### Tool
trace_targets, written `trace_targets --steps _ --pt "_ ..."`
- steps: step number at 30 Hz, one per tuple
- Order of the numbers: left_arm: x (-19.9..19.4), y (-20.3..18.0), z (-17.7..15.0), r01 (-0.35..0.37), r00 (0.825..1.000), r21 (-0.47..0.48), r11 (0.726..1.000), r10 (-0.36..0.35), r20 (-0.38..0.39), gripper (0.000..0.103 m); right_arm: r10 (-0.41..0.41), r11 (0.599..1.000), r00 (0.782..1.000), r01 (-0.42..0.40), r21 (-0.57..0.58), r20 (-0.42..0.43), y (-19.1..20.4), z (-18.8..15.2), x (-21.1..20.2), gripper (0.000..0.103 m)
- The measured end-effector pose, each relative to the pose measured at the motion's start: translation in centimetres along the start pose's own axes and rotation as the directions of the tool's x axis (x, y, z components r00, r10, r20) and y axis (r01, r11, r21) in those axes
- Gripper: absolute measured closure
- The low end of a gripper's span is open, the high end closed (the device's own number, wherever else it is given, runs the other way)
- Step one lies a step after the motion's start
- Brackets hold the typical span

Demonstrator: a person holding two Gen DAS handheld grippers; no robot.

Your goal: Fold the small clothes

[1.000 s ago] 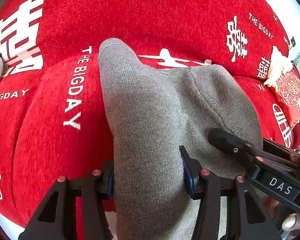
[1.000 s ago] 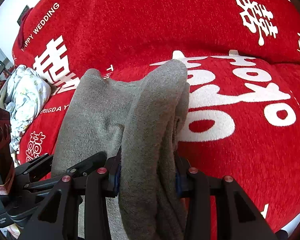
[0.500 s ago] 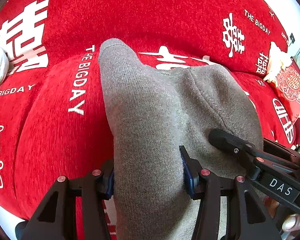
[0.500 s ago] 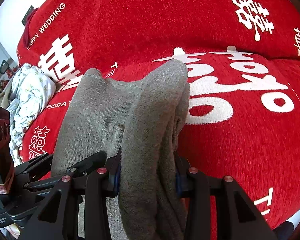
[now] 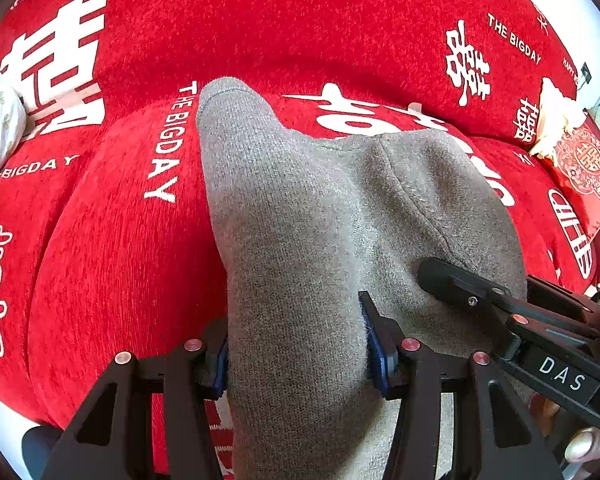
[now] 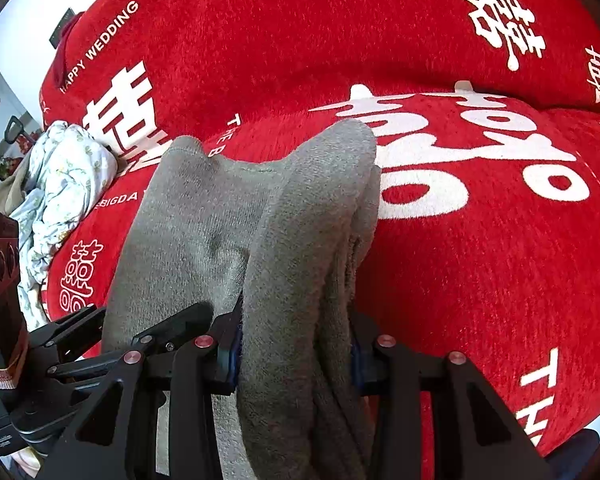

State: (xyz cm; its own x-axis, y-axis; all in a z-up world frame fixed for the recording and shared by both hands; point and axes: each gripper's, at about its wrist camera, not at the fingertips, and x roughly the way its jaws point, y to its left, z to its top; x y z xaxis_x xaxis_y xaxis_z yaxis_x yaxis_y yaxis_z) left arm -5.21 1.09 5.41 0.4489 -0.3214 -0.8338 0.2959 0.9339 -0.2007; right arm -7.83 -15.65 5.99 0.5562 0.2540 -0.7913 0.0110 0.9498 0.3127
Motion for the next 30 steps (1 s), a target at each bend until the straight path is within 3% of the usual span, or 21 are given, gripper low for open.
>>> trace_targets --steps 12,16,19,21,23,27,30 --pt "0.6 -0.1 -0.9 -0.011 0.999 0.022 1.000 0.011 0.030 0.049 -0.017 1.000 1.000 0.017 -0.020 0.012 -0.2 -0.9 0.6 0.060" --pt "0.7 0.2 -1.4 -0.008 0.998 0.022 1.000 0.007 0.057 0.041 -0.007 1.000 1.000 0.007 -0.017 0.012 -0.9 -1.3 1.0 0.060" --pt "0.6 0.7 -1.8 -0.004 0.997 0.015 1.000 0.003 0.077 0.036 0.020 1.000 1.000 -0.020 -0.007 0.014 -1.7 -1.4 1.1 0.054" --pt "0.2 0.8 -1.8 -0.003 0.997 0.014 1.000 0.002 0.076 0.035 0.017 1.000 1.000 -0.017 0.002 0.016 -2.3 -1.3 0.9 0.042" --pt "-0.9 1.1 -1.5 0.000 0.996 -0.005 1.000 0.000 0.089 0.036 0.002 0.999 0.999 -0.004 0.033 0.049 -3.0 -1.1 -0.1 0.041" --pt "-3.0 2.5 0.3 -0.020 0.986 -0.071 0.997 0.031 0.166 0.036 -0.010 1.000 0.984 0.009 0.011 0.177 -2.7 0.1 -3.0 0.040" --pt "-1.7 2.7 2.2 -0.134 0.984 -0.067 0.989 0.141 0.112 0.036 0.069 0.997 0.978 -0.061 -0.046 0.199 -1.4 1.4 -3.6 0.033"
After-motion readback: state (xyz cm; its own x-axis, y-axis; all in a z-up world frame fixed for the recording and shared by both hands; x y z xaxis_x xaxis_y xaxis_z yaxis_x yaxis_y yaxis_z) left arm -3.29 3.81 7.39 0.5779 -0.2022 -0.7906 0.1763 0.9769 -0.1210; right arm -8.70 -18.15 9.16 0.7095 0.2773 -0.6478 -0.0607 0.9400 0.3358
